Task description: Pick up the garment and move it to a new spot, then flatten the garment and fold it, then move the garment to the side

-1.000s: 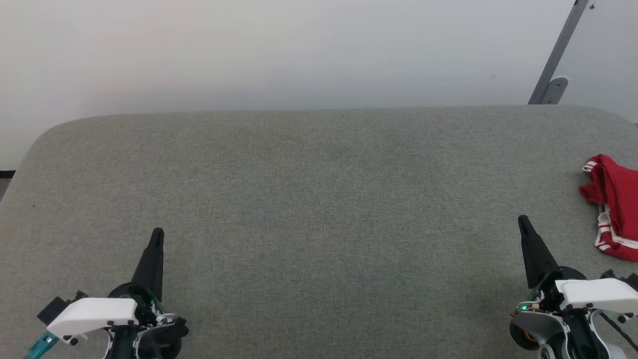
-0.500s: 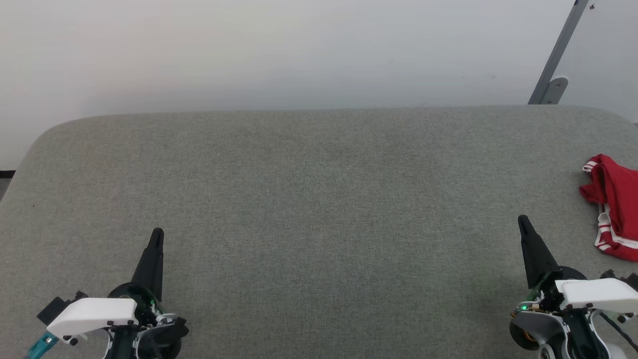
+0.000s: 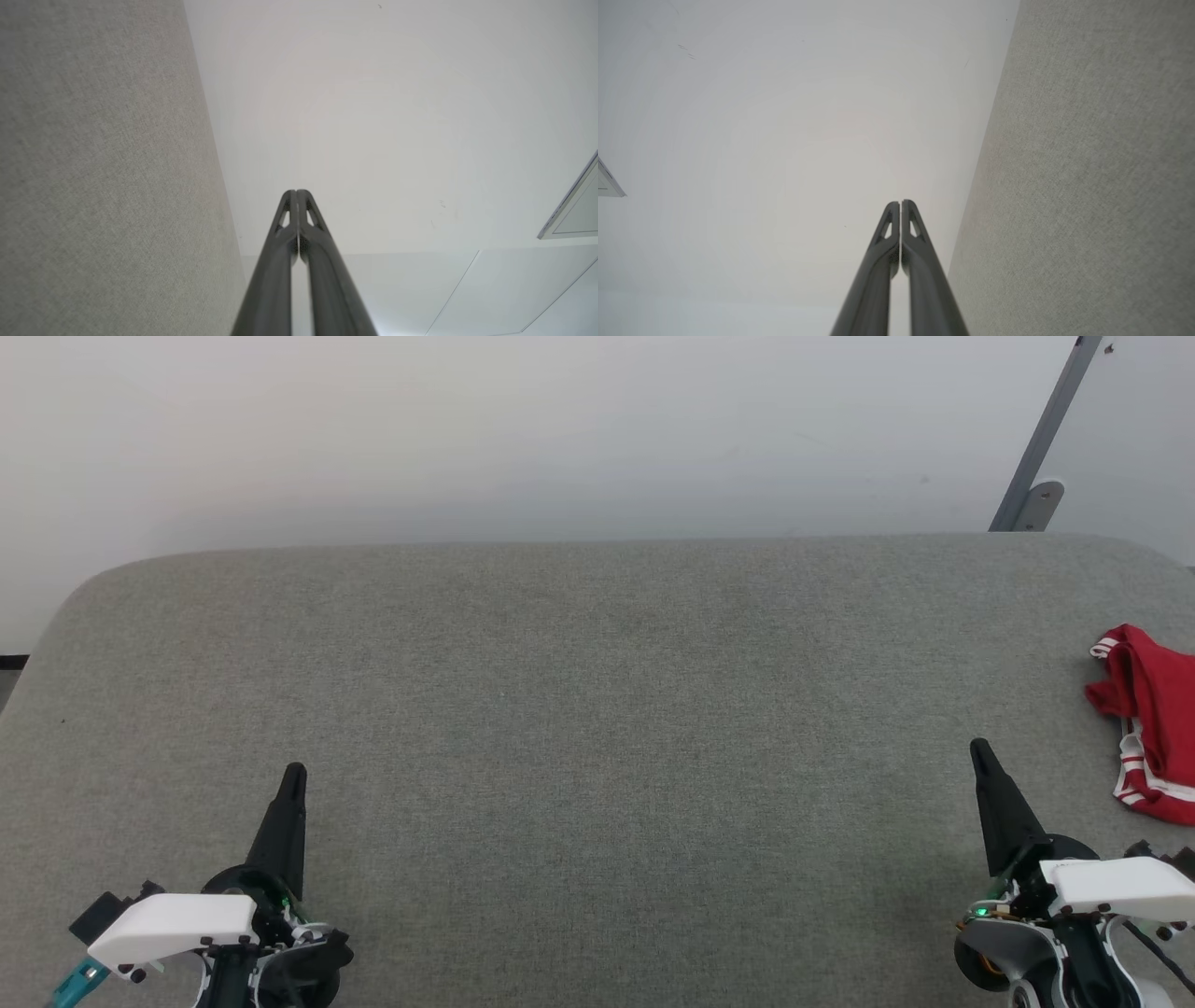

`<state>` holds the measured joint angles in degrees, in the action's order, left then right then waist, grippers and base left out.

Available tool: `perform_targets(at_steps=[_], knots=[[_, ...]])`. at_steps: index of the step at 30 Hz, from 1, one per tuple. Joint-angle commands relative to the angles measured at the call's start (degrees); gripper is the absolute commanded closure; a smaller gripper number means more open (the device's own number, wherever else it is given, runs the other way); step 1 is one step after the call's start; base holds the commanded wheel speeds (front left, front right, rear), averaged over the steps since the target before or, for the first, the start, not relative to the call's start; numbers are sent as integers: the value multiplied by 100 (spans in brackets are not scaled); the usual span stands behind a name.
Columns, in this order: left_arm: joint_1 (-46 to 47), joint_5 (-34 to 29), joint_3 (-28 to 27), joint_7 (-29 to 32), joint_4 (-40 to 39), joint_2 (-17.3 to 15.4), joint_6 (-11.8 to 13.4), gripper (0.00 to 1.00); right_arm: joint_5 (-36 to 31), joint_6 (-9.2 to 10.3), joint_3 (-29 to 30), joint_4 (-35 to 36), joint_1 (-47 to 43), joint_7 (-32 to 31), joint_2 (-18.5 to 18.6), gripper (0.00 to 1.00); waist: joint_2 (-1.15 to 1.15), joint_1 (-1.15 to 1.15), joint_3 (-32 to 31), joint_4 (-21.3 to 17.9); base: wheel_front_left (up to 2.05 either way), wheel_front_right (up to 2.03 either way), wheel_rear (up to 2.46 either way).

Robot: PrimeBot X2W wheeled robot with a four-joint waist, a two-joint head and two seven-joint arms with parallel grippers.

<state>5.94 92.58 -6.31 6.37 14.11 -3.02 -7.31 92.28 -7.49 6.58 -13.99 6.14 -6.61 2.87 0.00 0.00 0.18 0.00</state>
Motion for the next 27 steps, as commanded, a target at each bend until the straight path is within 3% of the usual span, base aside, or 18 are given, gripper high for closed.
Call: perform_targets(at_steps=[1,27], knots=[[70,-9,-14,29,0,7,-32,100,20,0,-1,-14,27,-10,-11,100,0,0,0,0,0,0,0],[71,-18,-21,37,-1,11,-33,100,21,0,-1,-14,27,-9,-11,100,0,0,0,0,0,0,0]])
